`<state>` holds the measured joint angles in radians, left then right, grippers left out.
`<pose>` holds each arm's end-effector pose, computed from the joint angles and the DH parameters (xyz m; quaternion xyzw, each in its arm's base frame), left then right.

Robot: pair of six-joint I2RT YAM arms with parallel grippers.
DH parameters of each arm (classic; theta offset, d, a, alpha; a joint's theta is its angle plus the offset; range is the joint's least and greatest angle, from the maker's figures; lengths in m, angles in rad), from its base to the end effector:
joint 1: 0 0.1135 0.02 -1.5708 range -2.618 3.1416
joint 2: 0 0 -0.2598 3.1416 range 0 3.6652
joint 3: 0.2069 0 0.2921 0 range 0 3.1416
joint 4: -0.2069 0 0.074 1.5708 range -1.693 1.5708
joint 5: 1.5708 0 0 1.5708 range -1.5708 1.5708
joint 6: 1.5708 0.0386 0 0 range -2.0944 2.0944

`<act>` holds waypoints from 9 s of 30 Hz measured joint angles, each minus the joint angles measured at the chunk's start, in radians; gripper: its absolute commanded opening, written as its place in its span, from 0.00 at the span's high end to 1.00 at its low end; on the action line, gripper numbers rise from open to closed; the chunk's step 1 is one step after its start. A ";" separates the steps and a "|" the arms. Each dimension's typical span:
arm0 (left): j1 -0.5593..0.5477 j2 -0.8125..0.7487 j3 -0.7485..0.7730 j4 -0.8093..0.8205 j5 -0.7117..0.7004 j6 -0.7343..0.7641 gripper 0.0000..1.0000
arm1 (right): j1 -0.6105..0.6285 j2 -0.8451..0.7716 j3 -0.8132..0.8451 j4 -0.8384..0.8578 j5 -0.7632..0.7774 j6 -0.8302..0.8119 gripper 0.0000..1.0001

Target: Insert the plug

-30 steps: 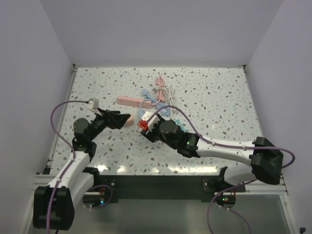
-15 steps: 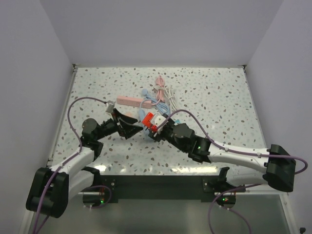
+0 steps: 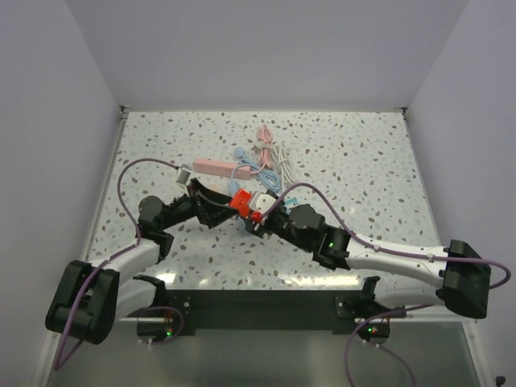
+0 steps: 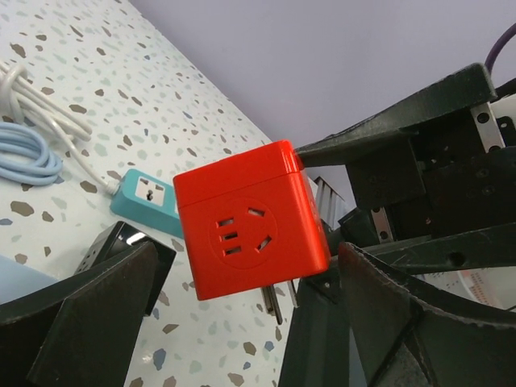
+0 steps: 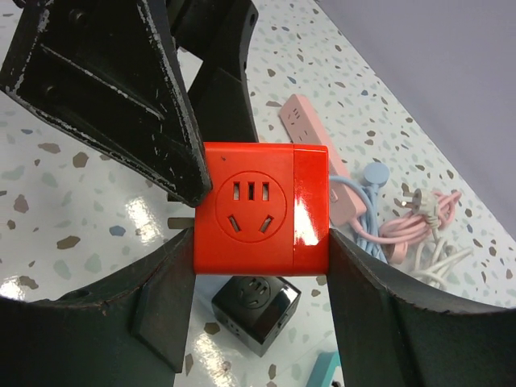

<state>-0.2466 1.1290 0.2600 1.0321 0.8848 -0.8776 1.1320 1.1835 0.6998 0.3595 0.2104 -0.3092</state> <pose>0.2220 -0.0867 0.1848 0.1288 0.6573 -0.6016 0.4353 0.1406 0.2806 0.2604 -0.4397 0.6060 0.1911 0.6348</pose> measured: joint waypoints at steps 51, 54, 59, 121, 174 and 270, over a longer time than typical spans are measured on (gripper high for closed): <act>-0.156 0.201 0.000 0.233 -0.115 0.370 1.00 | -0.160 -0.230 0.139 -0.322 0.166 0.461 0.02; -0.159 0.200 -0.044 0.238 -0.145 0.417 1.00 | -0.249 -0.227 0.103 -0.311 0.071 0.573 0.02; -0.171 0.168 -0.110 0.231 -0.192 0.480 1.00 | -0.346 -0.148 0.083 -0.292 -0.100 0.737 0.02; -0.312 -0.061 0.050 0.248 -0.287 0.681 1.00 | -0.430 0.062 0.061 0.146 -0.700 1.343 0.19; -0.387 0.250 0.209 -0.026 -0.330 1.021 0.95 | -0.360 0.029 0.247 -0.492 -0.193 0.680 0.96; -0.541 0.264 0.073 0.146 -0.690 0.989 0.28 | -0.413 0.144 0.230 -0.363 -0.531 0.748 1.00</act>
<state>-0.7876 1.3933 0.3332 1.1782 0.1951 0.1112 0.7189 1.3277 0.9298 -0.0032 -0.3202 0.4393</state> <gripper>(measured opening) 0.695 0.652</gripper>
